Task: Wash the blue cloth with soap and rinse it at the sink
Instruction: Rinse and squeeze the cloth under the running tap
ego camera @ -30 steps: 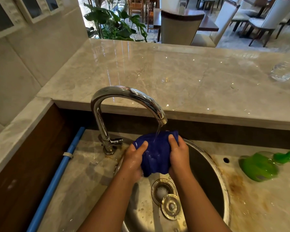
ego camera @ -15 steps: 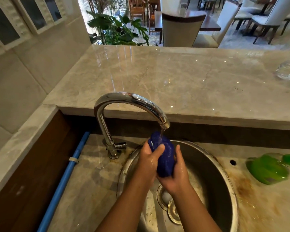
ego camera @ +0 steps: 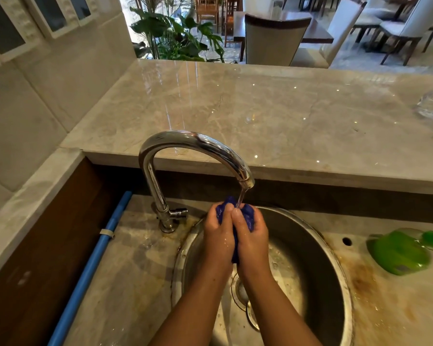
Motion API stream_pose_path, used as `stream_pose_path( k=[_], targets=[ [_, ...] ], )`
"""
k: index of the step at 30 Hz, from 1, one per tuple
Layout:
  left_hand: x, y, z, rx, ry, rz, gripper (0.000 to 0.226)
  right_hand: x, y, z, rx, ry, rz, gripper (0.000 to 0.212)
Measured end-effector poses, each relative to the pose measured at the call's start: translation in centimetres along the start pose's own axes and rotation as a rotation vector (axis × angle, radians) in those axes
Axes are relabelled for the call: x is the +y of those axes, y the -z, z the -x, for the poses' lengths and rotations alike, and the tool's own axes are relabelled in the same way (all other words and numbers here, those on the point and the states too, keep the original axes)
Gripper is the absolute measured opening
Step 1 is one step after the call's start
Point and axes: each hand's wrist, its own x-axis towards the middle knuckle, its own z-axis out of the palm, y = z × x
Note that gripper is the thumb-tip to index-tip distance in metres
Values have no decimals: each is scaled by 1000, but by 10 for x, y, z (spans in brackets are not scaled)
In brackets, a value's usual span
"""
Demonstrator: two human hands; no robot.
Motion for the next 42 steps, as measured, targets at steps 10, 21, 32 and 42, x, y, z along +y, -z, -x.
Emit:
stream_pose_path(
  k=[10,21,32,42],
  targets=[
    [3,-7,-17,137,65,-53,22,5,-13,-26,154,30,206,29],
    [-1,7,-14,89,141,18,27,2,-9,-27,31,-51,301,18],
    [20,39,-23,-158,-60,-192,42,-3,50,-2,-121,-607,-280,55],
    [15,51,-22,-433,36,-75,78,-4,39,-15,-186,-764,-558,45]
  ],
)
